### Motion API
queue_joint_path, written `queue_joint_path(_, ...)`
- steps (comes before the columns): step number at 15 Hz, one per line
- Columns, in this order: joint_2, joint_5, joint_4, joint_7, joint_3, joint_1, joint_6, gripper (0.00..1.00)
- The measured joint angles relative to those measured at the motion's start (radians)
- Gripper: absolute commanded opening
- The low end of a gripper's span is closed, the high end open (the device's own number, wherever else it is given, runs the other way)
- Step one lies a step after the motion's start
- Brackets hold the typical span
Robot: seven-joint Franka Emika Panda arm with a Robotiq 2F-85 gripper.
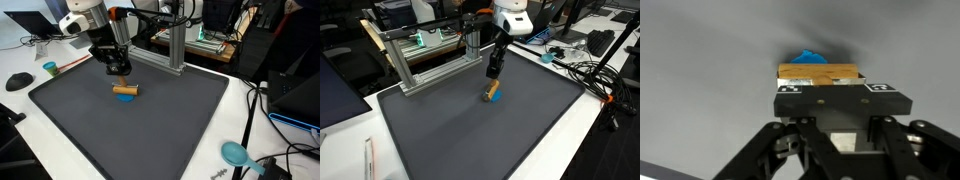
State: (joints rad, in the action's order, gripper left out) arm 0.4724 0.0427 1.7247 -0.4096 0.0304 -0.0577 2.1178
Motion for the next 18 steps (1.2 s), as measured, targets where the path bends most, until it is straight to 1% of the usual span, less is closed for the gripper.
queue_joint_path(8,0.012,0.021,-0.026,-0.004,-0.003,0.0,-0.085,0.22)
queue_joint_path(12,0.007,0.014,-0.018,0.032,-0.008,-0.011,-0.089,0.22)
queue_joint_path(15,-0.03,0.011,0.017,0.064,-0.021,-0.031,-0.088,0.22)
queue_joint_path(18,-0.114,-0.009,0.077,0.088,-0.039,-0.057,-0.087,0.22)
